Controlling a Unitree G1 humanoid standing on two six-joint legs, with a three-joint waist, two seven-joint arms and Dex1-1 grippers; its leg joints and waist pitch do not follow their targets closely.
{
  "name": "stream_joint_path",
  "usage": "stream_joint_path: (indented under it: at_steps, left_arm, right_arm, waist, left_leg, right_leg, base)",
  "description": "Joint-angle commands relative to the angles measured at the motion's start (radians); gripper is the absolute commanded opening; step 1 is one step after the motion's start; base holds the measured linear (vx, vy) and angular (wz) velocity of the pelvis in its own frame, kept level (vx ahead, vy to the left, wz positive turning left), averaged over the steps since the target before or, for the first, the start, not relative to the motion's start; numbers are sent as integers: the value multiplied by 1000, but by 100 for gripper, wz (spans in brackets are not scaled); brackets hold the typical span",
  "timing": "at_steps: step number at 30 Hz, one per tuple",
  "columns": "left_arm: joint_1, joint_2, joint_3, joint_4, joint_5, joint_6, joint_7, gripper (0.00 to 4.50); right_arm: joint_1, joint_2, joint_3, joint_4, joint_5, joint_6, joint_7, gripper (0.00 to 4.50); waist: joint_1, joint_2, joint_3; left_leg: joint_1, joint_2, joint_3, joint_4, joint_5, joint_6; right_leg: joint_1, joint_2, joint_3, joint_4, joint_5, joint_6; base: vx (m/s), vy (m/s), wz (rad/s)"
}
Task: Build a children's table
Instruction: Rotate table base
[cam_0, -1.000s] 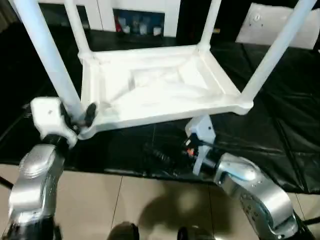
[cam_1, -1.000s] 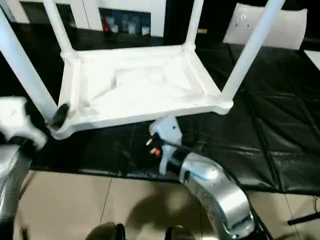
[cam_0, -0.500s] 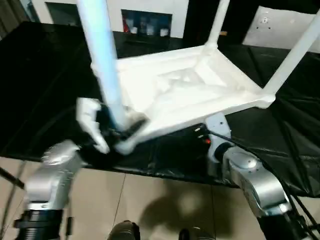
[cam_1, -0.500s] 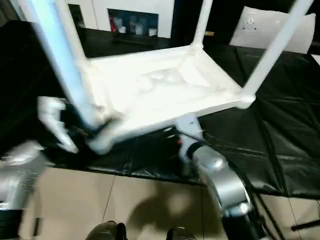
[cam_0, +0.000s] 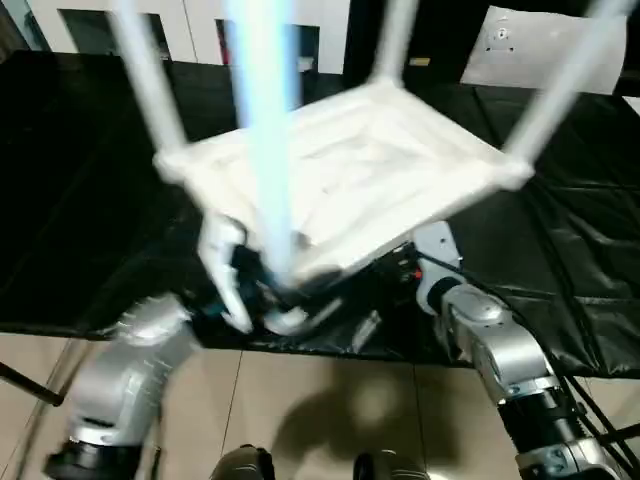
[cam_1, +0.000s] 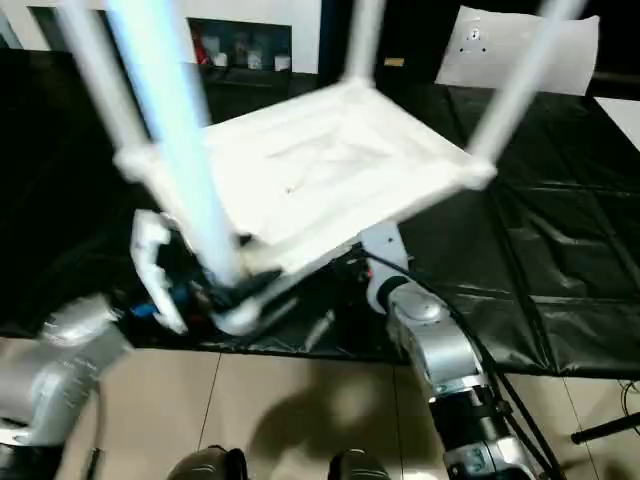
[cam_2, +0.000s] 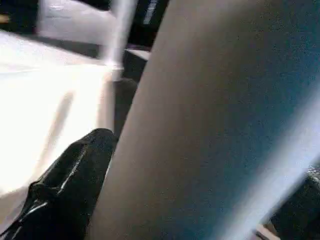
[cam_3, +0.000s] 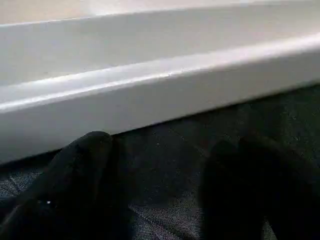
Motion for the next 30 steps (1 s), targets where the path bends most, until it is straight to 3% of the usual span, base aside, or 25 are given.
stream_joint_path:
  at_steps: [1,5,8,9,11,17,18,19,20,22,23,24,25,27,30]
  left_arm:
    - [-1,-22,-76,-44,-39,19,-21,449]
    - [-20,-61,-118,-41,-24,17,-13,449]
    - [-76,-110,-121,48,59,-58,34,449]
    - [-96,-119,-115,84,87,-88,51,449]
    - [-112,-126,-103,111,94,-101,61,449]
    - [-245,-165,-82,292,162,-237,101,449]
    - [-315,-197,-68,393,189,-302,129,449]
    - [-315,-197,-68,393,189,-302,129,449]
    - [-368,-220,-56,472,206,-354,150,449]
    - [-383,-227,-51,494,209,-369,156,449]
    - [-399,-242,-44,510,200,-384,156,449]
    - [-392,-251,-48,489,186,-379,144,449]
    - [-374,-252,-56,462,176,-368,129,449]
    - [-316,-244,-74,397,170,-343,115,449]
    - [-234,-222,-88,347,184,-343,122,449]
  right_arm:
    - [-33,25,19,2,6,-38,25,450]
    - [-67,42,27,59,-8,-78,36,450]
    - [-92,52,17,100,-25,-104,9,450]
    - [-96,51,11,112,-33,-110,-6,450]
    - [-95,51,4,119,-34,-115,-16,450]
    - [-61,39,-72,130,-20,-137,-49,450]
    - [-35,33,-108,111,-8,-133,-69,450]
    - [-35,33,-108,111,-8,-133,-69,450]
    - [-12,28,-132,91,4,-130,-80,450]
    - [-4,26,-138,84,7,-131,-82,450]
    - [26,23,-155,49,18,-129,-82,450]
    - [59,18,-168,2,27,-127,-77,450]
    - [81,16,-175,-32,33,-126,-71,450]
    - [117,8,-179,-95,39,-130,-56,450]
    - [167,-2,-176,-199,65,-101,-13,450]
  waist:
    - [4,8,-80]
    - [3,3,-82]
    - [5,3,-85]
    - [8,3,-86]
    - [8,2,-88]
    - [14,4,-95]
    - [17,7,-97]
    - [25,5,-98]
    - [24,2,-98]
    - [28,2,-99]
    - [28,7,-99]
    - [29,3,-100]
    - [29,9,-101]
    - [29,2,-101]
    - [25,5,-101]
  left_leg:
    - [24,85,-31,-95,-204,-25]
    - [25,84,-28,-92,-212,-29]
    - [24,84,-24,-88,-188,-20]
    - [30,83,-23,-86,-190,-19]
    - [26,84,-24,-87,-184,-19]
    - [33,83,-20,-82,-152,-10]
    - [35,82,-18,-81,-152,-9]
    - [39,82,-16,-81,-164,-10]
    - [35,84,-19,-83,-164,-12]
    - [36,85,-19,-85,-184,-15]
    - [30,83,-20,-86,-190,-16]
    - [32,85,-19,-85,-193,-13]
    - [30,86,-21,-85,-191,-11]
    - [23,86,-19,-83,-178,18]
    - [22,87,-17,-81,-179,43]
  right_leg:
    - [47,-79,50,-60,-157,-242]
    - [45,-79,51,-65,-187,-237]
    - [43,-76,51,-66,-163,-237]
    - [41,-74,51,-68,-164,-235]
    - [45,-76,50,-66,-165,-231]
    - [42,-72,49,-64,-117,-239]
    - [42,-72,48,-63,-104,-244]
    - [40,-71,48,-65,-109,-239]
    - [45,-74,48,-62,-103,-241]
    - [45,-77,46,-66,-128,-231]
    - [50,-79,46,-67,-145,-227]
    - [48,-80,47,-70,-145,-223]
    - [49,-82,47,-67,-139,-226]
    - [52,-84,47,-67,-134,-234]
    - [49,-79,47,-73,-171,-226]
  base:
    - [0,0,0]
    - [0,0,0]
    - [0,0,0]
    - [0,0,0]
    - [0,0,0]
    - [0,0,0]
    - [0,0,0]
    - [0,0,0]
    - [0,0,0]
    - [0,0,0]
    - [0,0,0]
    - [0,0,0]
    - [0,0,0]
    - [0,0,0]
    - [0,0,0]
